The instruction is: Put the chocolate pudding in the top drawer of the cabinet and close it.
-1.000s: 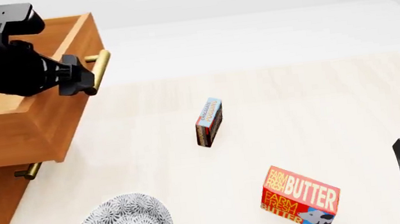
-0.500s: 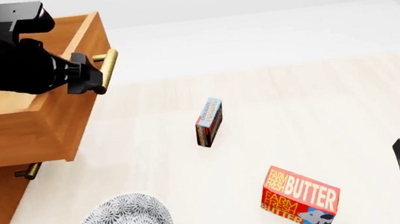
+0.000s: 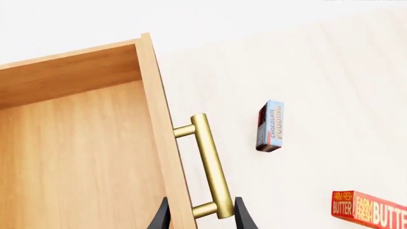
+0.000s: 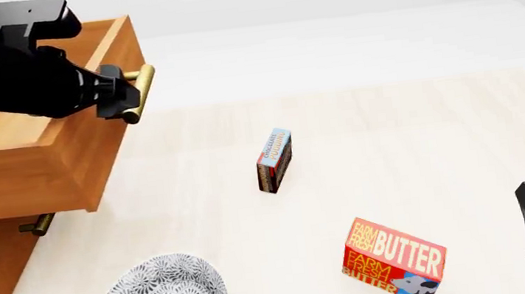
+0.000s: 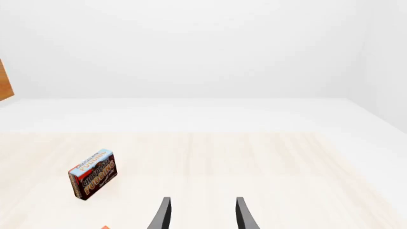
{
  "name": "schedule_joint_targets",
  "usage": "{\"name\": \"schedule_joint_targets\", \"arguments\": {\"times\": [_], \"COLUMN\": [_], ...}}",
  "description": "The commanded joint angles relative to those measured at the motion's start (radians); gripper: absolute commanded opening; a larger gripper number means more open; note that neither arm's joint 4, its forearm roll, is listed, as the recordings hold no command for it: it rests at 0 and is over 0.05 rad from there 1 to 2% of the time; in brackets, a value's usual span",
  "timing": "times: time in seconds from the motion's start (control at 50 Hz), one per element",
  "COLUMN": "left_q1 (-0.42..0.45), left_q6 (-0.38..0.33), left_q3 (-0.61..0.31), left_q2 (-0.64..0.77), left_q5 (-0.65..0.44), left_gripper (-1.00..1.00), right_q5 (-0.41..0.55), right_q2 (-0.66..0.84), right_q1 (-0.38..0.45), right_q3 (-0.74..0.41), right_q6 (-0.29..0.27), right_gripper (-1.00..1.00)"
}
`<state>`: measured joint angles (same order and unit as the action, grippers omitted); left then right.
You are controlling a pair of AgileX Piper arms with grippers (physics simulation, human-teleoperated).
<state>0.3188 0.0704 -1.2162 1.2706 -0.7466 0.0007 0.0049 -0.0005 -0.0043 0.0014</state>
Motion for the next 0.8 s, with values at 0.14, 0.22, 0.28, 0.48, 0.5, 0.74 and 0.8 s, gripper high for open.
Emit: {"name": "schedule_joint_targets", "arguments": {"times": [0.14,0.22,0.28,0.48,0.5,0.74,0.8], "left_q1": [0.036,0.045,0.046,0.066,0.066,0.092,0.093], "left_q6": [0.002,0.000,-0.008,-0.021,-0.025,-0.068,-0.076], "left_q3": [0.015,-0.013,-0.033,-0.100,-0.106,-0.168,-0.188], "left_q2": [0.062,0.050,0.040,0.021,0.019,0.001,0.001], "left_q5": [0.004,-0.001,-0.006,-0.002,-0.005,-0.026,-0.034], "left_gripper": [1.00,1.00,1.00,1.00,1.00,1.00,1.00], "right_q5": [0.000,0.000,0.000,0.000,0.000,0.000,0.000], "right_q2": [0.000,0.000,0.000,0.000,0.000,0.000,0.000], "right_q1": [0.000,0.000,0.000,0.000,0.000,0.000,0.000], "right_q3": [0.000,0.000,0.000,0.000,0.000,0.000,0.000], "right_q6": [0.000,0.000,0.000,0.000,0.000,0.000,0.000], "right_gripper": [1.00,1.00,1.00,1.00,1.00,1.00,1.00]}}
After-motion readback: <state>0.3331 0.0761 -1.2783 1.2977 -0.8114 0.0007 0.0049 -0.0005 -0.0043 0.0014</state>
